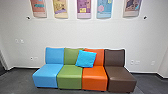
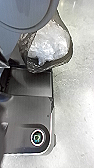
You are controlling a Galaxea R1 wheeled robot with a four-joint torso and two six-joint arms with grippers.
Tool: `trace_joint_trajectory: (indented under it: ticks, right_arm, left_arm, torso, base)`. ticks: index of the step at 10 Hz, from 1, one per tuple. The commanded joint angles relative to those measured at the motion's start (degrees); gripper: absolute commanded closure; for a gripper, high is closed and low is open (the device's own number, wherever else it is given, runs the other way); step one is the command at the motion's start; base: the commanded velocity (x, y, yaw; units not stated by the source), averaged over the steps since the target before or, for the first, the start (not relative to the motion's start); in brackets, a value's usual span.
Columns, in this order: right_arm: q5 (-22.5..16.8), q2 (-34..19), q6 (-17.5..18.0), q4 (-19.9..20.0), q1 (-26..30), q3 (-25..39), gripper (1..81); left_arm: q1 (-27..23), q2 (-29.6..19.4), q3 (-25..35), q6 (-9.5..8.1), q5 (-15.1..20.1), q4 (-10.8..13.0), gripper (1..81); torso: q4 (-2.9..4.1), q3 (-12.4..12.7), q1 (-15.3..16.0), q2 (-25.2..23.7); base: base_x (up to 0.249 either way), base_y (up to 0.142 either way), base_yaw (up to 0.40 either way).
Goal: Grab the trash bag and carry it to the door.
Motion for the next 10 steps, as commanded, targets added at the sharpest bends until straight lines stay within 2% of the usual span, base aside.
trace_joint_trajectory:
  ticks: [1, 3, 4, 5, 8, 9, 10]
  right_arm:
    - [-2.73, -0.02, -0.18, -0.06, 2.34, -1.98, 1.0]
    - [-2.73, 2.62, -0.18, -0.06, 0.84, -7.17, 1.0]
    - [-2.56, 3.93, -0.18, -0.06, 0.05, -10.06, 1.0]
    - [-1.77, 4.81, -0.27, -0.06, -0.74, -12.44, 1.0]
    - [-1.06, 7.27, -0.18, 0.03, -2.5, -17.45, 1.0]
    - [-0.54, 8.24, -0.18, -0.06, -3.12, -19.3, 1.0]
    - [0.95, 9.64, -0.27, -0.23, -3.74, -21.66, 1.0]
  left_arm:
    - [-1.88, 0.74, -1.06, 1.33, 1.47, -0.2, 81.1]
    - [-0.04, 1.62, -2.21, 1.86, 0.6, -0.28, 81.1]
    - [0.76, 1.8, -2.21, 2.04, -1.42, -0.2, 81.1]
    - [1.29, 1.97, -2.21, 2.39, -1.96, -0.02, 81.1]
    - [2.16, 2.32, -2.3, 2.66, -2.13, 0.07, 81.1]
    - [2.43, 2.5, -2.91, 3.1, -2.22, 0.07, 81.1]
    - [2.6, 2.94, -3.96, 3.18, -2.22, 0.07, 81.1]
  torso:
    - [0.0, -0.04, -3.62, 5.64]
    - [0.0, 0.59, -6.01, 9.38]
    - [0.0, 0.59, -7.38, 11.5]
    - [0.0, 0.59, -8.69, 13.51]
    - [0.0, 0.61, -12.67, 19.63]
    - [0.0, 1.78, -13.98, 21.69]
    - [0.0, 4.8, -15.32, 23.74]
  base:
    - [0.0, 0.0, 0.0]
    - [0.0, 0.0, 0.0]
    - [0.0, 0.0, 0.0]
    - [0.0, 0.0, 0.0]
    - [0.0, 0.0, 0.0]
    - [0.0, 0.0, 0.0]
    - [0.0, 0.0, 0.0]
